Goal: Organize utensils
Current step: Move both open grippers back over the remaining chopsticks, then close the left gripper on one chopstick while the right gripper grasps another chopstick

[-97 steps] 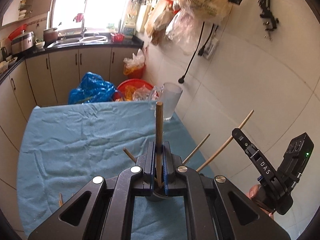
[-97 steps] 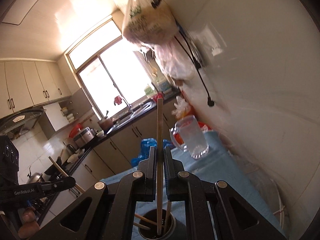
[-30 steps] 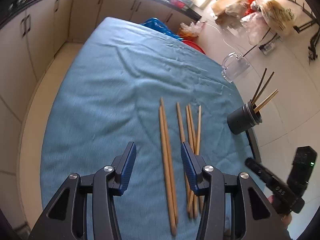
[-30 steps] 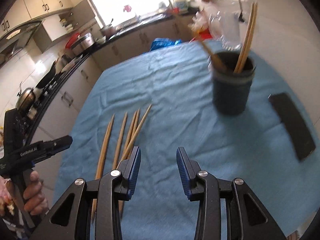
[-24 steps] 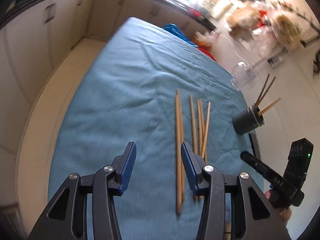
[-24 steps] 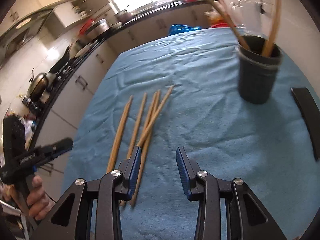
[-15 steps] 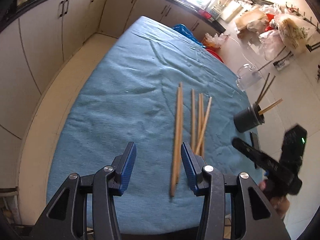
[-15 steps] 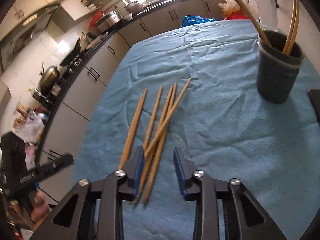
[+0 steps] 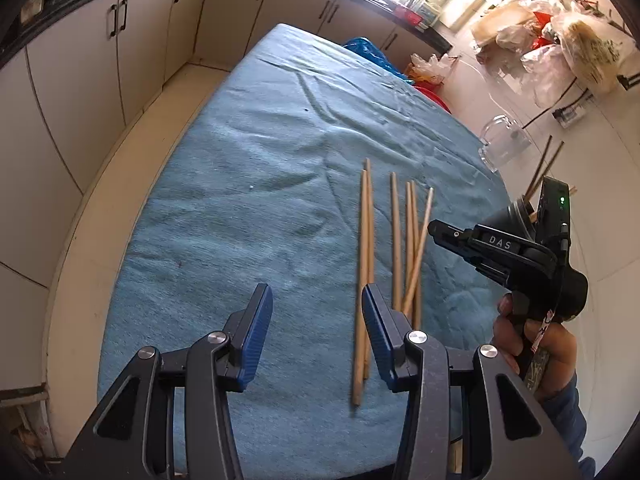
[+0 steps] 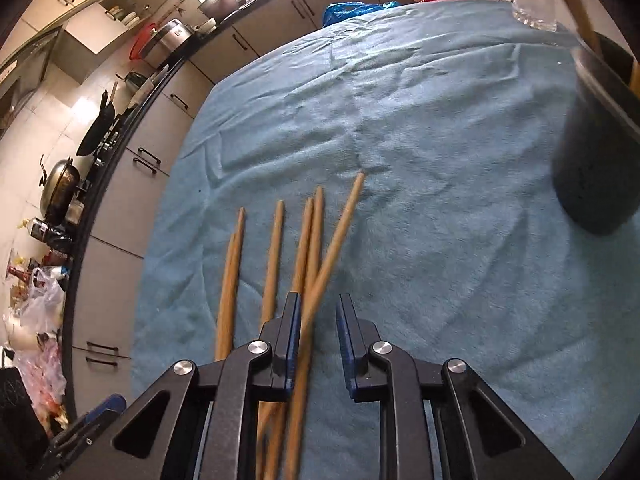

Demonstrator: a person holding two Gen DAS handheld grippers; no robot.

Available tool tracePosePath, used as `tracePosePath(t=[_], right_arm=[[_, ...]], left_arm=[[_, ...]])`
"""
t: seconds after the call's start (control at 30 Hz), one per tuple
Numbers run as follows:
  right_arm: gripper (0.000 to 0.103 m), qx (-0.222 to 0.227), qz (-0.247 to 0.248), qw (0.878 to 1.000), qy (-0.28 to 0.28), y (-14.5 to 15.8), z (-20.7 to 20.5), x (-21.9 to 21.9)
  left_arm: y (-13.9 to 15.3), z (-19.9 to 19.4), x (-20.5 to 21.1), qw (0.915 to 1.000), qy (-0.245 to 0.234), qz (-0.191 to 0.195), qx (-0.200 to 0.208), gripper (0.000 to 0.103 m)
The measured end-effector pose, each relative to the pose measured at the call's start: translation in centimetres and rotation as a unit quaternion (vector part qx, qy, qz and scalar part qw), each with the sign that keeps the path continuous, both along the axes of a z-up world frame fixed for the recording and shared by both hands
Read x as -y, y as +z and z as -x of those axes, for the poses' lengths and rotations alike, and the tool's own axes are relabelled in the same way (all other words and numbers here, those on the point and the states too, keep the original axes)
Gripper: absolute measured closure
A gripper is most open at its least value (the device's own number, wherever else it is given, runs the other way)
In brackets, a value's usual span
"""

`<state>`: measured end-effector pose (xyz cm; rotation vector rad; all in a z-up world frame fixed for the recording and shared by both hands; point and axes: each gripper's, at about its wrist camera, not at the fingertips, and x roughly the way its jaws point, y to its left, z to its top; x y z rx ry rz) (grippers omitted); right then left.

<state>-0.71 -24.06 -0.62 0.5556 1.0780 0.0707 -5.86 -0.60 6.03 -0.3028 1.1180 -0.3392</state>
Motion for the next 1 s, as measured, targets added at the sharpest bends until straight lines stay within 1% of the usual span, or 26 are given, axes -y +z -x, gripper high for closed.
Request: tracePosePath(t=[0.1, 0.2, 0.23, 0.3, 0.37, 0.47, 0.5, 0.63, 0.7, 0.77, 0.83, 0.93, 1.0], right_arm=[[0.083, -0.008, 0.018, 1.0, -0.007, -0.4, -0.9, -0.3], [0.083, -0.02, 0.015, 1.0, -0.001, -1.1, -1.1, -0.6], [0.086, -0.016, 0.019, 1.0, 0.0, -1.1, -1.0, -0.7], [0.089, -0.011, 0.035, 0.999, 0.011, -1.1, -0.9, -0.9], [0.095, -0.016, 0.049, 0.998, 0.023, -1.1, -0.7, -0.8], [0.095, -0.017, 0.098, 0.994, 0.045, -0.7, 0.6, -0.6], [0.095, -0.018, 0.105, 0.993, 0.048, -0.7, 1.0, -0.3], [0.095, -0.023, 0.103, 0.993, 0.053, -0.6, 3.3, 1.4], [0.095, -0.024, 0.087, 0.995, 0.053, -0.7, 4.4, 2.1], [0.094, -0.021, 0.079, 0.995, 0.053, -0.9, 5.1, 2.5], [0.094, -0.016, 0.073, 0.996, 0.051, -0.9, 5.6, 2.8], [0.094, -0.012, 0.06, 0.997, 0.05, -1.0, 6.1, 3.3], [0.094, -0.011, 0.056, 0.997, 0.049, -1.1, 6.3, 3.4]], left_arm=[[-0.4, -0.3, -0.1, 1.0, -0.001, -0.001, -0.004, 0.058], [-0.5, -0.5, 0.3, 1.0, -0.005, -0.001, -0.005, 0.058], [-0.5, -0.7, 0.4, 1.0, -0.007, -0.001, -0.006, 0.058], [-0.6, -1.0, 0.9, 0.9999, -0.011, -0.005, -0.007, 0.058], [-0.7, -1.4, 1.6, 0.9998, -0.015, -0.011, -0.011, 0.058], [-1.1, -2.5, 2.9, 0.9993, -0.025, -0.023, -0.018, 0.058], [-1.3, -3.0, 3.4, 0.9989, -0.031, -0.026, -0.022, 0.058], [-2.3, -5.4, 5.8, 0.9972, -0.049, -0.04, -0.04, 0.059], [-2.9, -6.7, 6.9, 0.9963, -0.053, -0.047, -0.049, 0.064], [-3.6, -7.7, 7.8, 0.995, -0.058, -0.056, -0.059, 0.074], [-4.1, -8.5, 8.6, 0.9941, -0.062, -0.06, -0.066, 0.074], [-4.6, -9.3, 9.4, 0.9926, -0.062, -0.077, -0.07, 0.075], [-4.7, -9.6, 9.8, 0.992, -0.064, -0.087, -0.066, 0.076]])
